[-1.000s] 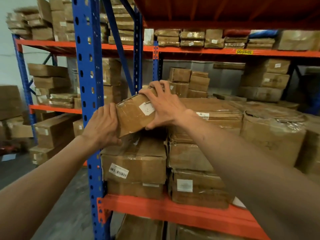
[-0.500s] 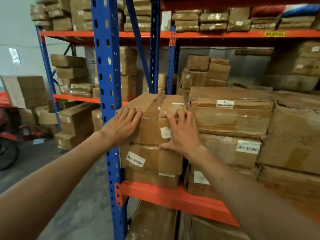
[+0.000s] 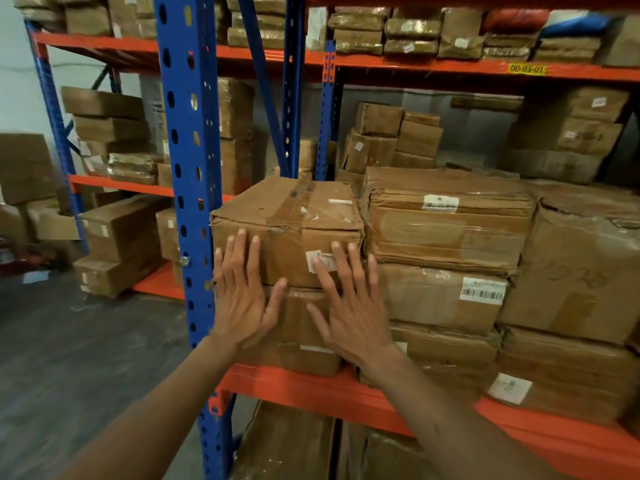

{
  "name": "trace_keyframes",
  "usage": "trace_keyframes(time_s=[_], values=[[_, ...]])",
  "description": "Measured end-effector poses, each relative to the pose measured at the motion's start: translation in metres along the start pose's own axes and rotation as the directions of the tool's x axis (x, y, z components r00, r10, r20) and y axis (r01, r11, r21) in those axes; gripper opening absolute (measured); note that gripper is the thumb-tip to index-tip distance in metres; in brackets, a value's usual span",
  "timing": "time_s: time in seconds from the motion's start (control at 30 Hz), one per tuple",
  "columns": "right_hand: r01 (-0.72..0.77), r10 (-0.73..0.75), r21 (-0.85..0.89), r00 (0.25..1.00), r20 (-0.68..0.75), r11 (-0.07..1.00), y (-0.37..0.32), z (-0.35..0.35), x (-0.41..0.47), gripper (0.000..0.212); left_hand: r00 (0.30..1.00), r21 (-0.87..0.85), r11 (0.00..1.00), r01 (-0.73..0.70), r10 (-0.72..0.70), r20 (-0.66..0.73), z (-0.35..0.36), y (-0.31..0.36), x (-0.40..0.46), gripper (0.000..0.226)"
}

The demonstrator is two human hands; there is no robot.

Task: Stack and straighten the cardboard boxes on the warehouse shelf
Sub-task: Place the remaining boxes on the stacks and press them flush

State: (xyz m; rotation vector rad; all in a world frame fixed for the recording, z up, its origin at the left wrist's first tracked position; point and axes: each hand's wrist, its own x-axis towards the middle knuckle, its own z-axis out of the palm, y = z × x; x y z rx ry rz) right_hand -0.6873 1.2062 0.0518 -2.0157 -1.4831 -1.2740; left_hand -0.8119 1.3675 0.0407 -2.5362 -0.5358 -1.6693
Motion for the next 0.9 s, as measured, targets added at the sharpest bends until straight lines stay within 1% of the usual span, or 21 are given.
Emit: trace_keyframes(time_s=[0.07, 0.17, 0.27, 0.4, 0.47, 0.6, 0.73, 0.8, 0.83, 0.9], values=[[-0.007, 0.008, 0.011, 0.999, -0.042, 1.000, -0.003, 0.013, -0.001, 0.073, 0.998, 0.077, 0.996, 0.051, -0.048, -0.042, 0.021, -0.002, -0.010, 0.079], [-0.045, 0.049, 0.055, 0.996, -0.080, 0.997, -0.007, 0.037, 0.002, 0.070, 0.996, 0.159, 0.987, 0.016, -0.003, -0.086, 0.046, -0.017, -0.014, 0.077], [-0.039, 0.046, 0.060, 0.990, -0.130, 0.997, 0.000, 0.059, 0.006, 0.071, 0.991, 0.149, 0.989, -0.023, 0.042, -0.130, 0.058, -0.025, -0.007, 0.076], [-0.045, 0.048, 0.022, 0.992, -0.114, 0.999, 0.007, 0.074, 0.013, 0.071, 0.993, 0.133, 0.991, -0.023, 0.038, -0.110, 0.073, -0.031, 0.000, 0.076], [-0.041, 0.042, 0.014, 0.991, -0.130, 0.999, 0.008, 0.079, 0.014, 0.069, 0.993, 0.111, 0.993, -0.028, 0.041, -0.115, 0.077, -0.034, 0.000, 0.077], [-0.035, 0.032, -0.015, 0.988, -0.148, 0.999, 0.012, 0.083, 0.014, 0.068, 0.992, 0.124, 0.992, -0.032, 0.047, -0.119, 0.079, -0.033, 0.001, 0.078], [-0.054, 0.053, -0.012, 0.994, -0.091, 0.998, 0.005, 0.080, 0.009, 0.068, 0.997, 0.174, 0.985, -0.015, 0.029, -0.078, 0.077, -0.036, -0.004, 0.078], [-0.050, 0.050, -0.021, 0.999, -0.018, 0.999, 0.007, 0.069, 0.014, 0.068, 0.999, 0.155, 0.987, -0.032, 0.036, -0.025, 0.072, -0.031, 0.002, 0.078], [-0.058, 0.058, -0.021, 0.998, 0.029, 0.998, 0.008, 0.062, 0.014, 0.069, 0.999, 0.143, 0.990, -0.020, 0.016, 0.028, 0.071, -0.031, 0.001, 0.077], [-0.048, 0.047, 0.001, 0.989, 0.142, 0.999, -0.006, 0.049, -0.015, 0.072, 0.991, 0.092, 0.996, -0.013, 0.001, 0.135, 0.056, -0.038, -0.023, 0.077]])
